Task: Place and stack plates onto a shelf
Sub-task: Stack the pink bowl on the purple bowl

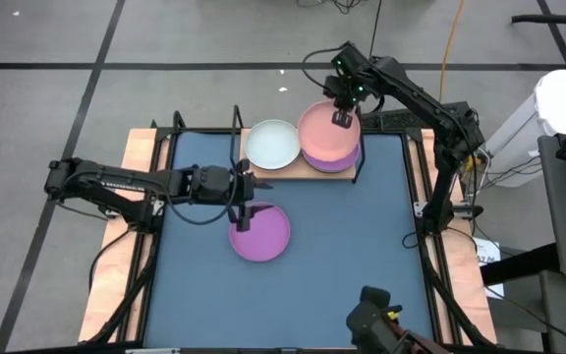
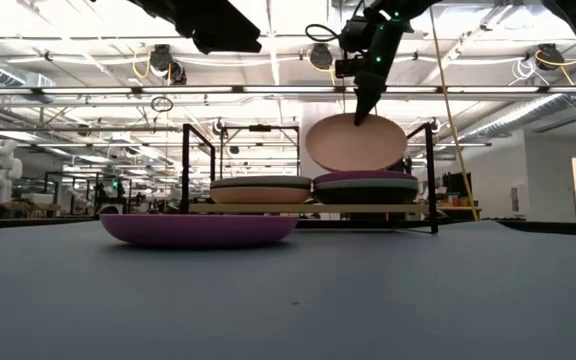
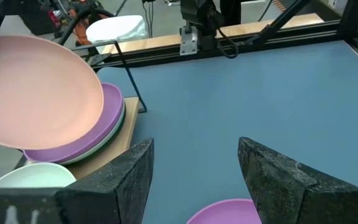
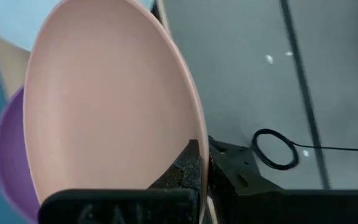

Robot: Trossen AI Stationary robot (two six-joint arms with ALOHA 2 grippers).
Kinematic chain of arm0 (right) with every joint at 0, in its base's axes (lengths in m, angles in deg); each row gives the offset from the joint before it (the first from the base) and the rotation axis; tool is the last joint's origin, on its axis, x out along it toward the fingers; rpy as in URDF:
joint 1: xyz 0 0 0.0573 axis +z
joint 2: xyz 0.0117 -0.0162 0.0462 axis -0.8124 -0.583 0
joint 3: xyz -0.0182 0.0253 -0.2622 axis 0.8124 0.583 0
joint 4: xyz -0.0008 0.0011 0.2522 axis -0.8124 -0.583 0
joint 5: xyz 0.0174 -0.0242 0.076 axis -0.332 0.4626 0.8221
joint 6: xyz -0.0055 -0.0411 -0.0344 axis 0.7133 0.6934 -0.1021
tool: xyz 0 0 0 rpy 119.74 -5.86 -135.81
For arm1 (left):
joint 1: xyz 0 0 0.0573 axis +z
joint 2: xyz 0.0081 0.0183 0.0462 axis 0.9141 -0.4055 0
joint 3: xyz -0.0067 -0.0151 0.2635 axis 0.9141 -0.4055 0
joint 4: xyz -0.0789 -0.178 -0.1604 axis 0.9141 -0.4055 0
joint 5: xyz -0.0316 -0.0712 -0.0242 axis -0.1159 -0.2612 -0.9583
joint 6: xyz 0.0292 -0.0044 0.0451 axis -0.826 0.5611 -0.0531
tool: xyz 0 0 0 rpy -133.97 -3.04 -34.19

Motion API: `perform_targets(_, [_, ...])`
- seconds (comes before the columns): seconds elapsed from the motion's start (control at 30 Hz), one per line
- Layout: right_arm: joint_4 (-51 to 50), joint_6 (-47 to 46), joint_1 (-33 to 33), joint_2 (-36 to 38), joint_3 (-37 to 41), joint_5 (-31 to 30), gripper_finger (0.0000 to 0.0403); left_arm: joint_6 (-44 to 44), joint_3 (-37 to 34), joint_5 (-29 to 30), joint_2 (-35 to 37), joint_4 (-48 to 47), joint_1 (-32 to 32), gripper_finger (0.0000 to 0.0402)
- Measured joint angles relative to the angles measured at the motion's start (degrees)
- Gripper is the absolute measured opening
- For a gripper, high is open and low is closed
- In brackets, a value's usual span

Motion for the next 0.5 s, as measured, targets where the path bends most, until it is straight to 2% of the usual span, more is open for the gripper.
perform_targets(0.1, [-0.8,0.3,-0.1,0.0,0.0,1.8,0.0000,0.0,0.0,0.0,0.0,0.0,-0.3,0.0239])
perform_targets(0.5, [-1.4,4.7,-0.4,0.0,0.0,1.6,0.0000,1.3,0.0,0.0,0.0,0.0,-0.4,0.0239])
